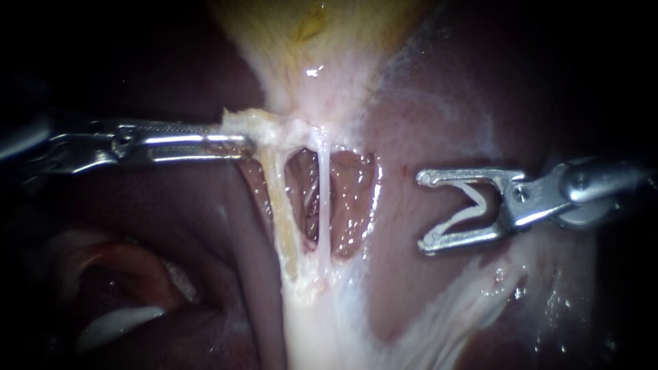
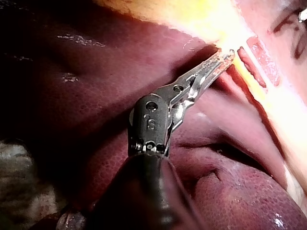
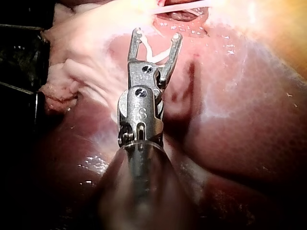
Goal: Grabbing gallbladder
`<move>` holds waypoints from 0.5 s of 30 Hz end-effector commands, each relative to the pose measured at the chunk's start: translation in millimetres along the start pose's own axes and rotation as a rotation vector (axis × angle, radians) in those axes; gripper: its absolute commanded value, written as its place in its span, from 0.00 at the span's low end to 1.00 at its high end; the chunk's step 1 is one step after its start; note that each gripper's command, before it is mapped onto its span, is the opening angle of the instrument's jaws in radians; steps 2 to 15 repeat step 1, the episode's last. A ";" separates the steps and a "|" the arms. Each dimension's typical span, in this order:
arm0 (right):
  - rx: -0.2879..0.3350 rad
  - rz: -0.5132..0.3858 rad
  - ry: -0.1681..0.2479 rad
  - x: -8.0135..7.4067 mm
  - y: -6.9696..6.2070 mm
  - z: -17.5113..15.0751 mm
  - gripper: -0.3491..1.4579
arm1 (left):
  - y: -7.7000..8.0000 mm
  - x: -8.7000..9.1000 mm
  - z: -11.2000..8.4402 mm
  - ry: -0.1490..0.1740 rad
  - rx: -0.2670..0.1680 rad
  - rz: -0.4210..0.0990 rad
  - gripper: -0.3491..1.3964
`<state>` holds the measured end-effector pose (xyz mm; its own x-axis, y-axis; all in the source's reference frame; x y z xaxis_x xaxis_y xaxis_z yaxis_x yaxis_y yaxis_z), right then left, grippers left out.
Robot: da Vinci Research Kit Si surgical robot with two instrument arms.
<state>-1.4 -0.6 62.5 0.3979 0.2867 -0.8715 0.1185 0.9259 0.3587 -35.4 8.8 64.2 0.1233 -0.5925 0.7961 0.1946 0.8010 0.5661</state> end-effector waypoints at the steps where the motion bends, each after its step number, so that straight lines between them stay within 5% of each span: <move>1: 0.000 0.000 0.000 0.0 0.0 0.0 0.47 | 0.0 0.1 0.1 0.000 -0.001 0.001 0.00; 15: 0.000 0.000 0.000 0.0 0.0 0.0 0.47 | 0.0 0.1 0.1 0.000 -0.001 0.001 0.00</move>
